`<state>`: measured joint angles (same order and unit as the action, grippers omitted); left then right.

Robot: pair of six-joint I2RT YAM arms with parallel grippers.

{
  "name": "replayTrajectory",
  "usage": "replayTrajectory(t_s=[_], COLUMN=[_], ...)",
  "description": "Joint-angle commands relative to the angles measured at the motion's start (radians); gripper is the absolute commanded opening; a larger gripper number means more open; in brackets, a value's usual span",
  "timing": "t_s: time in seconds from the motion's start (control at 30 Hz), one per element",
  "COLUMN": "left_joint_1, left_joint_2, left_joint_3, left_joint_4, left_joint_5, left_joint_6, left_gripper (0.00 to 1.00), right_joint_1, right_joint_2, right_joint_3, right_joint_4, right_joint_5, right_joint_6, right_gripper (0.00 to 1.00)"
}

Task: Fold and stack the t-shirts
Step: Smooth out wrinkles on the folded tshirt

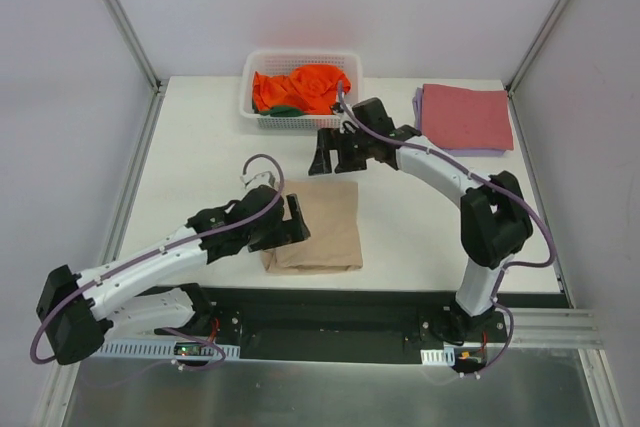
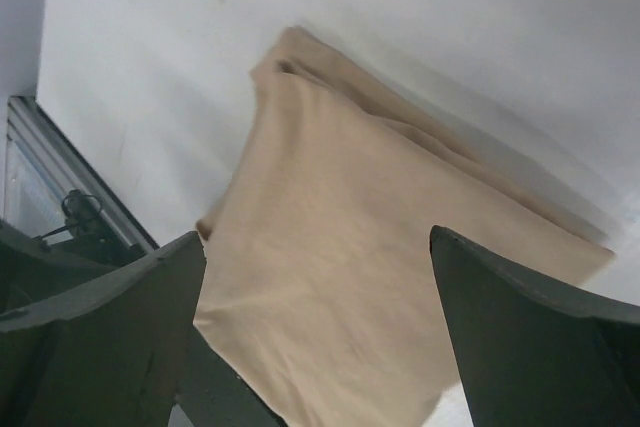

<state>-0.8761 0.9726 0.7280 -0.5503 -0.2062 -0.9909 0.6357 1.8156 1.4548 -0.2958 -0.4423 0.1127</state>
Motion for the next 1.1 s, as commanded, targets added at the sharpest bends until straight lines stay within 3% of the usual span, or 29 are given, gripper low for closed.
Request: replayTrajectory(t_s=[0.0, 0.23, 0.37, 0.47, 0.53, 0.67, 0.73, 0.83, 0.93, 1.07], left_joint_1=[-0.001, 0.032, 0.107, 0.166, 0.224, 0.345, 0.351, 0.353, 0.355, 0.353], left_joint_2=[0.144, 0.348, 0.408, 0.419, 0.402, 0.402, 0.431, 0.486, 0.488, 0.335], left_joint_3=[0.053, 0.062, 0.013, -0.006, -0.002, 0.056, 0.112, 0.215, 0.284, 0.2], left_joint_4=[0.328, 0.349, 0.355, 0.352, 0.334, 0.346, 0.363, 0.385, 0.38, 0.374], left_joint_5=[0.249, 0.241, 0.235, 0.214, 0.127, 0.1, 0.1, 0.126, 0.155, 0.202], left_joint_6=[0.139, 0.143, 0.132, 0.165, 0.19, 0.263, 0.323, 0.408, 0.465, 0.448], left_gripper=[0.99, 0.99, 0.99, 0.99, 0.99, 0.99, 0.99, 0.99, 0.99, 0.99], right_joint_1=[-0.042, -0.064, -0.07, -0.07, -0.067, -0.033, 0.028, 0.152, 0.182, 0.179], right_joint_2=[0.031, 0.166, 0.153, 0.078, 0.004, -0.205, -0.283, -0.387, -0.465, -0.526], right_joint_3=[-0.076, -0.017, -0.088, -0.241, -0.376, -0.734, -0.815, -0.821, -0.771, -0.671], right_joint_4=[0.037, 0.032, 0.05, 0.104, 0.176, 0.497, 0.544, 0.509, 0.407, 0.301], right_joint_5=[-0.056, -0.073, -0.052, -0.02, 0.017, 0.14, 0.172, 0.232, 0.33, 0.522], right_joint_6=[0.018, 0.044, 0.08, 0.168, 0.276, 0.546, 0.581, 0.501, 0.368, 0.112], right_gripper=[0.96, 0.96, 0.96, 0.96, 0.96, 0.96, 0.96, 0.96, 0.96, 0.96])
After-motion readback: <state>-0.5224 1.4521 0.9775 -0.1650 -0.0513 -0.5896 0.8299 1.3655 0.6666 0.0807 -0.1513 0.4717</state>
